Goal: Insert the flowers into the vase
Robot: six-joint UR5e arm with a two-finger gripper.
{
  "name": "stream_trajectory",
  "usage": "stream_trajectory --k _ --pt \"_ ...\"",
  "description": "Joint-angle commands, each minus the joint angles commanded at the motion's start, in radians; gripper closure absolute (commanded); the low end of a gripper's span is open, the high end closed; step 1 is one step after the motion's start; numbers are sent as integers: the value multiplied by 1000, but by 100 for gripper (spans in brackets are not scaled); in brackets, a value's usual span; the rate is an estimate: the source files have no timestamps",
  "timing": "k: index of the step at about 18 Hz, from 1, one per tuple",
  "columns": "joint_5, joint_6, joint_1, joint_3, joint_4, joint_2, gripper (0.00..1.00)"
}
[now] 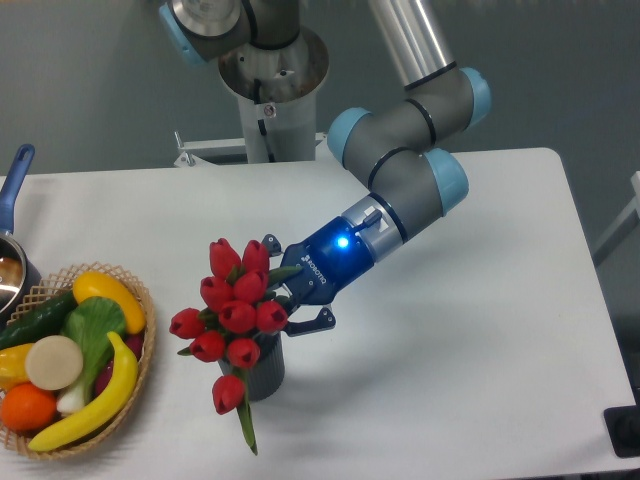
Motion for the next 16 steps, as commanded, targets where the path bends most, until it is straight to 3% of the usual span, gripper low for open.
stream_trajectory --k 3,4,6,12,16 --pt "2 0 -2 -3 5 -8 59" --pt "2 2 -2 -5 6 -11 53" --pt "2 21 0 -3 6 -15 17" --pt "3 40 0 -14 5 -9 5" --pt "103 31 5 -23 3 18 0"
